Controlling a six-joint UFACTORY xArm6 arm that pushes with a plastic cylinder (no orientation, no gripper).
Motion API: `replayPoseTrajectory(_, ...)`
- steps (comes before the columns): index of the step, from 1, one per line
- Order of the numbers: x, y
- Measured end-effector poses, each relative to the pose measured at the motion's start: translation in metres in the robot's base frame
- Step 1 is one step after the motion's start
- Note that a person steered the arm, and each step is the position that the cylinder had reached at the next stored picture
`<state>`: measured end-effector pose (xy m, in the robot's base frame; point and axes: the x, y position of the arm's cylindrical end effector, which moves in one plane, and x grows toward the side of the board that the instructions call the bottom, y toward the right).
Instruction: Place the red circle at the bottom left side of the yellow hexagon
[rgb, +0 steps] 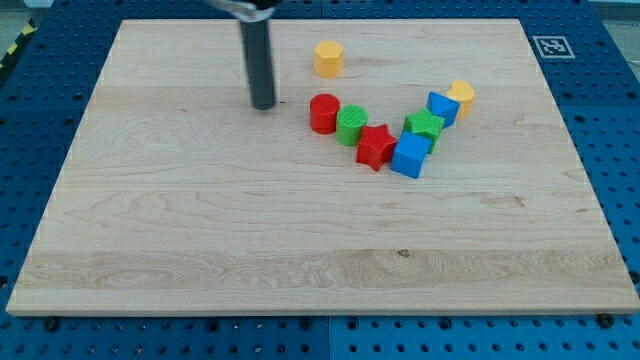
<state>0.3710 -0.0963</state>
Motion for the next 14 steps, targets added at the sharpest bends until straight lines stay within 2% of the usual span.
replayPoseTrajectory(1, 0.036, 0.004)
replayPoseTrajectory(2, 0.040, 0.047)
replayPoseTrajectory(3, 0.019, 0.079)
replayPoseTrajectory(4, -0.013, 0.080)
replayPoseTrajectory(5, 0.004, 0.081)
replayPoseTrajectory(6, 0.040, 0.101)
replayPoseTrajectory(8, 0.016, 0.161)
replayPoseTrajectory(10, 0.016, 0.084)
replayPoseTrajectory(11, 0.016, 0.080)
replayPoseTrajectory(12, 0.035, 0.079)
replayPoseTrajectory(13, 0.029, 0.059)
replayPoseTrajectory(14, -0.003, 0.047)
